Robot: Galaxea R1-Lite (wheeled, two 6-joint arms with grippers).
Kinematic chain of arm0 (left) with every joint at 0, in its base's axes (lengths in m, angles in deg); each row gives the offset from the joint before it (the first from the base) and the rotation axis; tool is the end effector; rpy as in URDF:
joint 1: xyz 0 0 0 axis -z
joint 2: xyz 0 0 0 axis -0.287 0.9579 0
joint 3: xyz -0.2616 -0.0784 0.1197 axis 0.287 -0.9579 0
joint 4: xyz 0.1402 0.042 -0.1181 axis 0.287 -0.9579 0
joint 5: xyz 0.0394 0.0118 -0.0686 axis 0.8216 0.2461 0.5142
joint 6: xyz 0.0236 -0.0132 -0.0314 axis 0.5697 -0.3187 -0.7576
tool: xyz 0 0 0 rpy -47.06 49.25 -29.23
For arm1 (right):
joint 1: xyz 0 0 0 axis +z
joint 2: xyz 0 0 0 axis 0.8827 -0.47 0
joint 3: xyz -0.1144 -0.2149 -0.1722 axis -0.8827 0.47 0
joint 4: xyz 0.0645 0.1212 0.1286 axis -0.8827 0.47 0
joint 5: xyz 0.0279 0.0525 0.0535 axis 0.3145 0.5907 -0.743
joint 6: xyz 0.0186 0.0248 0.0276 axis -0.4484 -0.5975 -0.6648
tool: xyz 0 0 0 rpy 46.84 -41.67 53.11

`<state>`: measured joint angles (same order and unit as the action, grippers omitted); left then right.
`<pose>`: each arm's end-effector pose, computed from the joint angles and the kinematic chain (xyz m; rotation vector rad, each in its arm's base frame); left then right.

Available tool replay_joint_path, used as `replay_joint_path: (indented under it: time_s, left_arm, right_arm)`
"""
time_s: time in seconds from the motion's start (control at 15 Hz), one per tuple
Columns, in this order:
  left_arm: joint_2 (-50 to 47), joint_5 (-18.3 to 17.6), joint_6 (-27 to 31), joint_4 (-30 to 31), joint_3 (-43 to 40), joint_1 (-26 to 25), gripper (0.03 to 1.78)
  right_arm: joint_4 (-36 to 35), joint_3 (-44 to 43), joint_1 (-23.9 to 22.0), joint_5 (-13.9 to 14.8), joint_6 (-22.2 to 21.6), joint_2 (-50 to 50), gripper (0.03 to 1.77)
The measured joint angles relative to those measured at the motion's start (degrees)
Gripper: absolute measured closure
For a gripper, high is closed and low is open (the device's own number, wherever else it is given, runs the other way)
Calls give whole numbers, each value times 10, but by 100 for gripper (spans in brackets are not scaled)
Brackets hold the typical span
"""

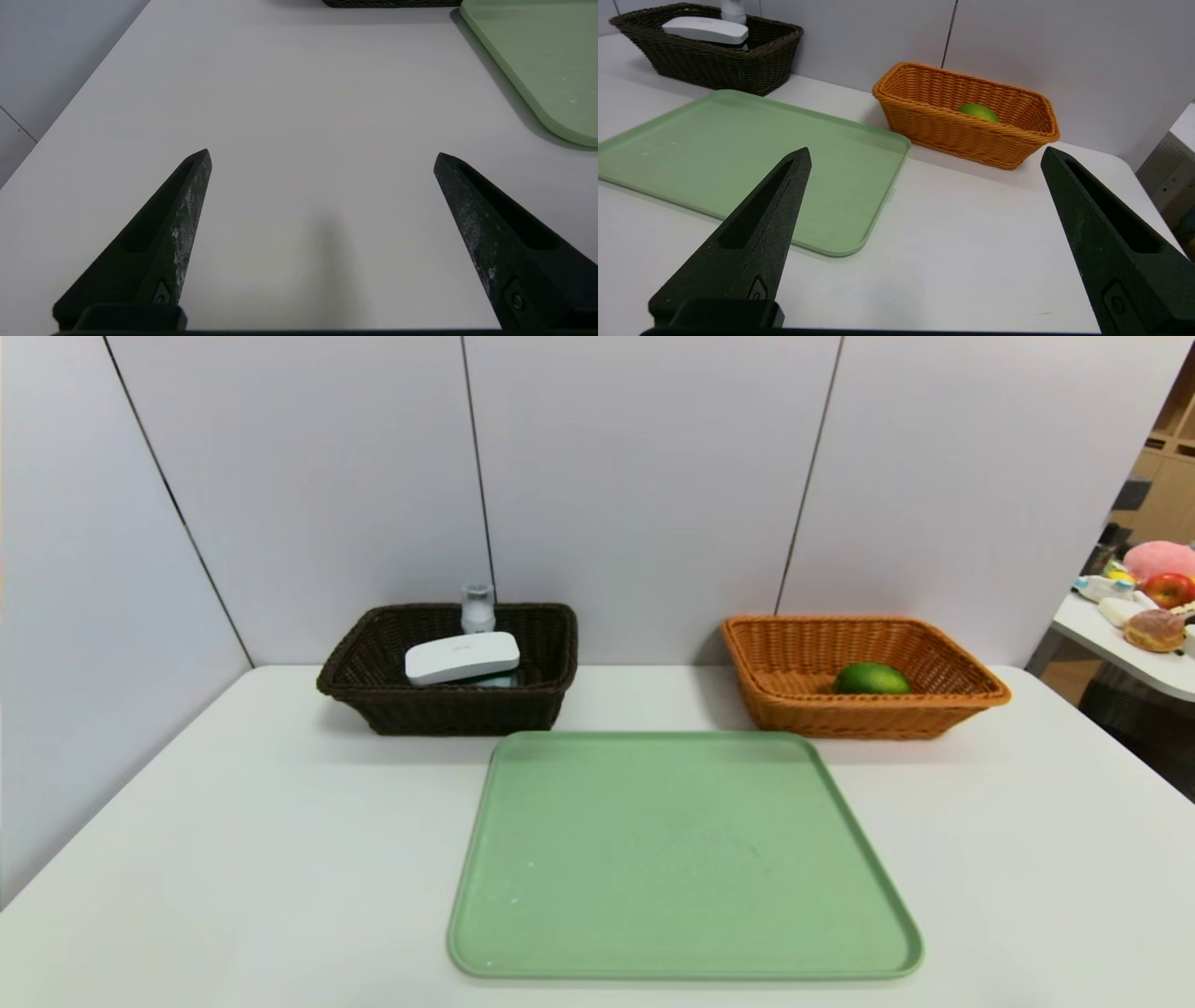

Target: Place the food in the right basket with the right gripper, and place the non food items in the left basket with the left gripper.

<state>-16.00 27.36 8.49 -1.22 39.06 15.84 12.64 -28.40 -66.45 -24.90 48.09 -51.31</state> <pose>0.0060 -0.0004 0.0811 -0.0106 0.0910 0.0046 0.0096 0.0124 0.1608 -0.1466 -0.1258 0.2337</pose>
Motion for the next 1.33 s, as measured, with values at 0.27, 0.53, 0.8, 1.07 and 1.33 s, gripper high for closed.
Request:
replay_joint_path:
  time_s: [0.27,0.53,0.8,1.07,1.33]
  left_arm:
    - [-7,8,1,-4,-2,1,12]
    - [-8,8,1,-5,-2,1,12]
    - [-8,8,1,-5,-2,1,12]
    - [-8,8,1,-7,-2,1,12]
    - [-20,7,1,-7,-2,3,12]
  right_arm:
    - [-6,38,0,0,5,0,10]
    - [-36,103,0,10,5,0,10]
    - [-5,124,0,94,2,0,10]
    - [72,126,0,157,2,-1,10]
    - [102,126,0,167,-29,-1,10]
